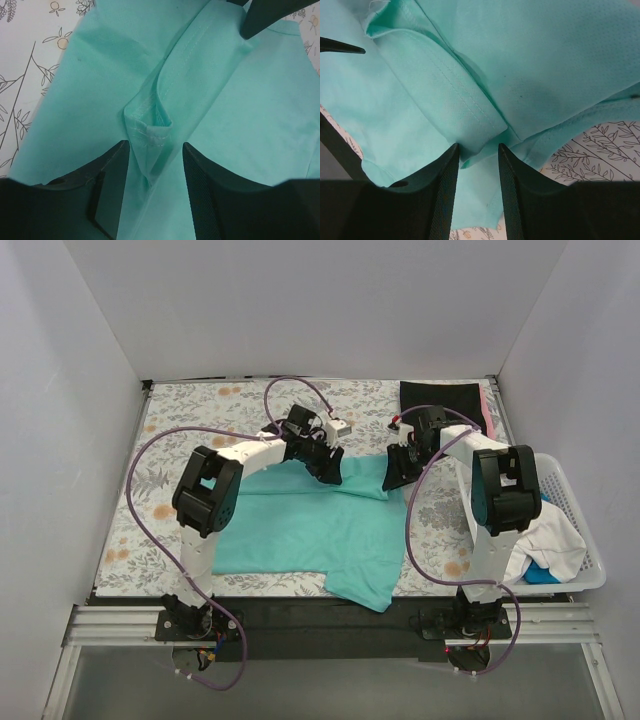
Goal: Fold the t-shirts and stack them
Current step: Fold the tshirt
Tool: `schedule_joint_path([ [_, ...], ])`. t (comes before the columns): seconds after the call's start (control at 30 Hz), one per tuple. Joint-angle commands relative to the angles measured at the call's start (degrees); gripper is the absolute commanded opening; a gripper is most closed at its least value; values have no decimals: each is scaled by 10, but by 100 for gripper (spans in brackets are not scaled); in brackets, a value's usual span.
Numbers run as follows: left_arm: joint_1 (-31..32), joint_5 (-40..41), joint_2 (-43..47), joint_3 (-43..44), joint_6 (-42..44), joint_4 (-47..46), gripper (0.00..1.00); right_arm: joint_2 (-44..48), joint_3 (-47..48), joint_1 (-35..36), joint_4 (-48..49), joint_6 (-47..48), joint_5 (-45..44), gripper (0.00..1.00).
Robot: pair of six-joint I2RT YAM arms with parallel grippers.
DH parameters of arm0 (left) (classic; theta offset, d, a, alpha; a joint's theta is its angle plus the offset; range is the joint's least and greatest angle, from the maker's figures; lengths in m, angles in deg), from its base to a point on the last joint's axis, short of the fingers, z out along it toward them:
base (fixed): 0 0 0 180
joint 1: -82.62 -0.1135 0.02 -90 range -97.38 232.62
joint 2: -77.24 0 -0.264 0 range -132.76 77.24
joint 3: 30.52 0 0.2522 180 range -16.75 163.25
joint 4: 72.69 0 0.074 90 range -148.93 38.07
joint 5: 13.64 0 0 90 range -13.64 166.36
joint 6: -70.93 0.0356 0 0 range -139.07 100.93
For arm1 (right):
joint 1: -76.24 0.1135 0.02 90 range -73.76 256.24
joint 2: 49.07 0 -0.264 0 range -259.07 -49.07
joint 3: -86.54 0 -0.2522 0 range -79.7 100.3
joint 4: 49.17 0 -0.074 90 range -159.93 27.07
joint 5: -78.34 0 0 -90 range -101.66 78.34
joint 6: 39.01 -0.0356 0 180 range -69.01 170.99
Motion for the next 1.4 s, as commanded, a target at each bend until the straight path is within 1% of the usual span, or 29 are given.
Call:
schedule_joint_path([
  [0.0, 10, 15, 7, 25, -7, -9, 45, -3, 16, 2, 7, -3, 24, 43],
  [0.13, 13, -5, -1, 35, -14, -13, 42, 1, 19, 2, 14, -2, 34, 41],
  [0.2, 13, -26, -15, 50, -24, -19, 34, -3, 25, 2, 14, -1, 33, 38],
  [0.23, 13, -33, -18, 56, -26, -19, 24, -6, 27, 2, 14, 0, 34, 33],
  [0.27, 13, -38, -23, 63, -27, -19, 16, -7, 29, 2, 15, 3, 37, 24],
  [0.3, 13, -40, -24, 64, -26, -19, 13, -5, 29, 2, 14, 8, 40, 16],
  [0.33, 13, -46, -24, 64, -25, -19, 7, -3, 29, 2, 15, 11, 40, 13],
  [0.37, 13, -50, -23, 64, -24, -19, 4, 1, 25, 2, 14, 21, 41, 8],
  [0.4, 13, -53, -21, 64, -24, -18, 0, 4, 22, 3, 14, 26, 41, 7],
  [0.43, 13, -51, -18, 64, -24, -17, 0, 5, 20, 3, 14, 35, 40, 4],
  [0.47, 13, -46, -16, 63, -26, -18, 4, 7, 18, 4, 14, 38, 36, 2],
  [0.53, 13, -35, -11, 62, -31, -18, 28, 8, 14, 8, 14, 49, 34, 1],
  [0.57, 13, -36, -6, 59, -34, -16, 31, 9, 12, 12, 14, 56, 32, 1],
  [0.6, 13, -38, -4, 57, -35, -17, 37, 9, 10, 14, 15, 61, 26, 1],
  [0.7, 15, -36, -8, 58, -42, -17, 43, 8, 7, 18, 18, 63, 21, 1],
  [0.73, 16, -31, -10, 59, -43, -16, 43, 5, 8, 20, 17, 63, 20, 1],
  [0.83, 18, -23, -20, 67, -42, -7, 43, 4, 6, 23, 18, 68, 10, 1],
  [0.9, 19, -18, -24, 70, -41, -1, 40, 8, 3, 22, 18, 70, 7, 1],
  [1.07, 23, -16, -43, 89, -25, 45, 39, 24, -4, 30, 17, 96, 7, 1],
  [1.17, 23, -10, -40, 84, -21, 51, 28, 30, -8, 43, 17, 120, -7, 1],
  [1.2, 23, -6, -40, 82, -20, 51, 18, 31, -11, 50, 16, 127, -10, 1],
  [1.3, 23, -9, -33, 79, -19, 55, 13, 43, -26, 62, 17, 157, -23, 1],
  [1.37, 23, -10, -26, 74, -17, 56, 6, 51, -39, 74, 19, 171, -36, 1],
])
